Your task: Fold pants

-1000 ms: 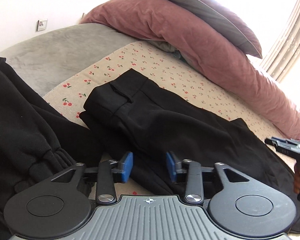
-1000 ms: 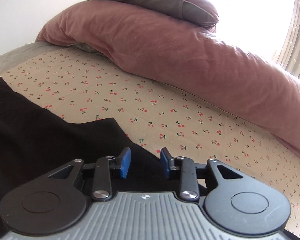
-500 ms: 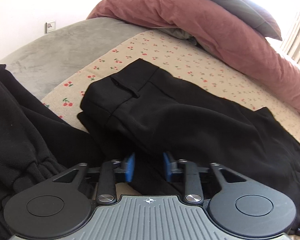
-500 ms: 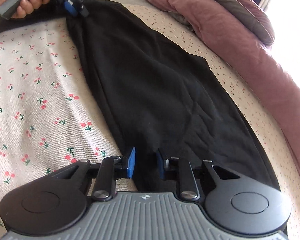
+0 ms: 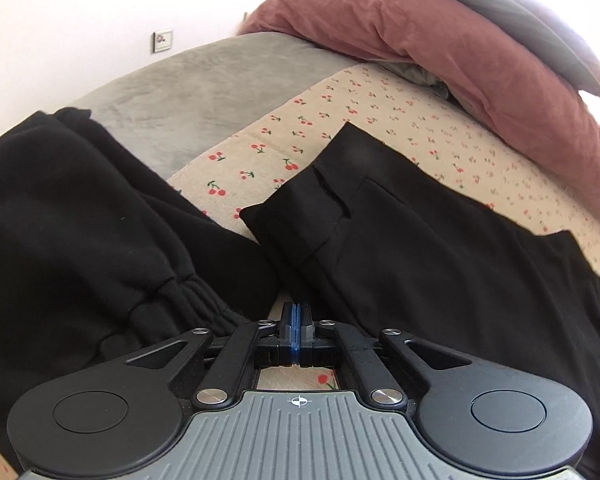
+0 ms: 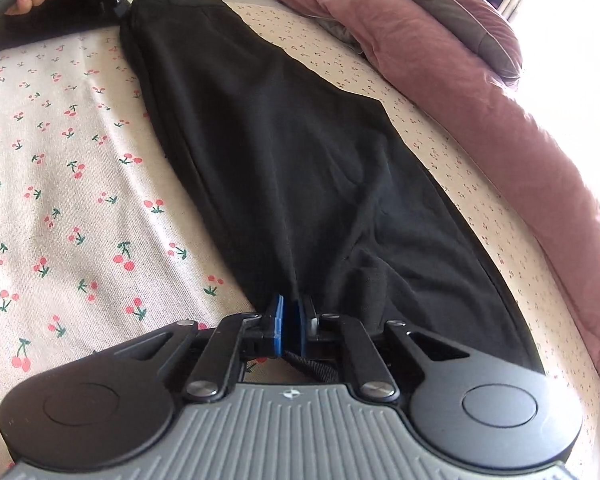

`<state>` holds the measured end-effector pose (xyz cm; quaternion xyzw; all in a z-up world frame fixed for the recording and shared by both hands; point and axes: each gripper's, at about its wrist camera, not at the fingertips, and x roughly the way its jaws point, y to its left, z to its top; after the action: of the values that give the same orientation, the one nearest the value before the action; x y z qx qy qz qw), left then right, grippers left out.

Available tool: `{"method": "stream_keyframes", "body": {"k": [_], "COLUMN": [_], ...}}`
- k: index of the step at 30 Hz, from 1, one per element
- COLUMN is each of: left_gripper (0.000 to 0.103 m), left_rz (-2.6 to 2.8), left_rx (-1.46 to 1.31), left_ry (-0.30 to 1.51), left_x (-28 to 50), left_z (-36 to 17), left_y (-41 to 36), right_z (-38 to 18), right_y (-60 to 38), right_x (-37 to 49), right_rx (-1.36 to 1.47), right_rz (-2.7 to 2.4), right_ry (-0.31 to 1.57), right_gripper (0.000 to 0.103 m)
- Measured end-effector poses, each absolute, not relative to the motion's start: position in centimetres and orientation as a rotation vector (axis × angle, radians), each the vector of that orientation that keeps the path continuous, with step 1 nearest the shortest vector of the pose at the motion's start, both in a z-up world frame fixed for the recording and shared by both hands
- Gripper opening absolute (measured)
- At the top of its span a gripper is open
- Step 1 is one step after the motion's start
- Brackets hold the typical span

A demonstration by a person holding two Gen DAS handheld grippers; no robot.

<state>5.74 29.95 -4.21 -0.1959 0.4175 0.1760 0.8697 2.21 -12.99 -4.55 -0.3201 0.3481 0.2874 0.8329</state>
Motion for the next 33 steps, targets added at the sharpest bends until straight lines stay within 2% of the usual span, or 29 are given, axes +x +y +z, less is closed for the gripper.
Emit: {"method": "stream_keyframes", "body": {"k": [1,3,4,5,7,8,9,12,14,16,18,21,25,28,31,32,33], "left_gripper": [0.000,0.002,0.003,0.007,0.033,0.051,0.055,0.055,0.056,0.060,0.064,0.064,0.065,0.071,0.073,0.072,0.072], "left_rz": [0.362,0.335,0.309,0.263,0.111,0.043,-0.004,-0.107,-0.151,-0.175,-0.177,-0.167,-0.164,-0.175,-0.195,-0.190,-0.186], "left_rx": [-0.441,-0.434,-0.406,-0.373,-0.300,-0.275,-0.248,-0.148,-0.111,-0.096,-0.120,-0.131,-0.018,-0.004,0.000,0.007,0.014], "left_ry": [0.837,0.762,0.738,0.723,0.727,0.735,0.734,0.761,0.774,0.797,0.821,0.860,0.873,0.854,0.850,0.851,0.856], "left_x": [4.8,3.7,3.7,4.1,6.2,7.5,8.8,13.1,15.6,17.8,19.9,22.7,25.7,27.4,28.5,28.9,29.2], "left_z": [-3.1,-0.8,0.3,1.3,2.8,3.3,3.7,4.1,3.7,2.8,1.3,-1.2,-3.2,-4.3,-5.9,-6.5,-6.9], "left_y": [29.7,28.3,27.3,26.2,23.4,21.8,20.2,14.8,11.9,9.8,8.7,7.3,5.4,5.3,5.7,5.8,6.0], "right_z": [-3.8,-1.8,-0.7,0.3,1.6,1.9,2.0,1.2,0.4,-0.4,-1.3,-2.9,-4.9,-6.4,-7.5,-7.4,-7.0], "right_y": [-13.5,-15.0,-16.3,-18.0,-21.8,-24.5,-26.9,-34.2,-39.5,-43.9,-45.7,-47.1,-48.6,-50.0,-49.8,-49.5,-49.4], "right_x": [2.3,3.1,3.6,4.3,6.1,7.3,8.1,9.6,10.1,10.1,10.8,12.0,13.5,14.7,15.4,15.5,15.7], "right_rx": [-0.635,-0.520,-0.459,-0.390,-0.253,-0.178,-0.127,-0.031,0.136,0.265,0.260,0.203,0.147,0.100,0.022,0.001,-0.010], "right_rz": [0.606,0.586,0.551,0.493,0.351,0.254,0.159,-0.139,-0.268,-0.344,-0.400,-0.399,-0.423,-0.448,-0.455,-0.445,-0.449], "right_ry": [0.728,0.691,0.662,0.636,0.632,0.639,0.642,0.652,0.674,0.676,0.693,0.727,0.782,0.833,0.850,0.854,0.854], "right_gripper": [0.010,0.039,0.045,0.051,0.051,0.051,0.051,0.051,0.049,0.048,0.048,0.047,0.043,0.034,0.011,0.000,0.000]}}
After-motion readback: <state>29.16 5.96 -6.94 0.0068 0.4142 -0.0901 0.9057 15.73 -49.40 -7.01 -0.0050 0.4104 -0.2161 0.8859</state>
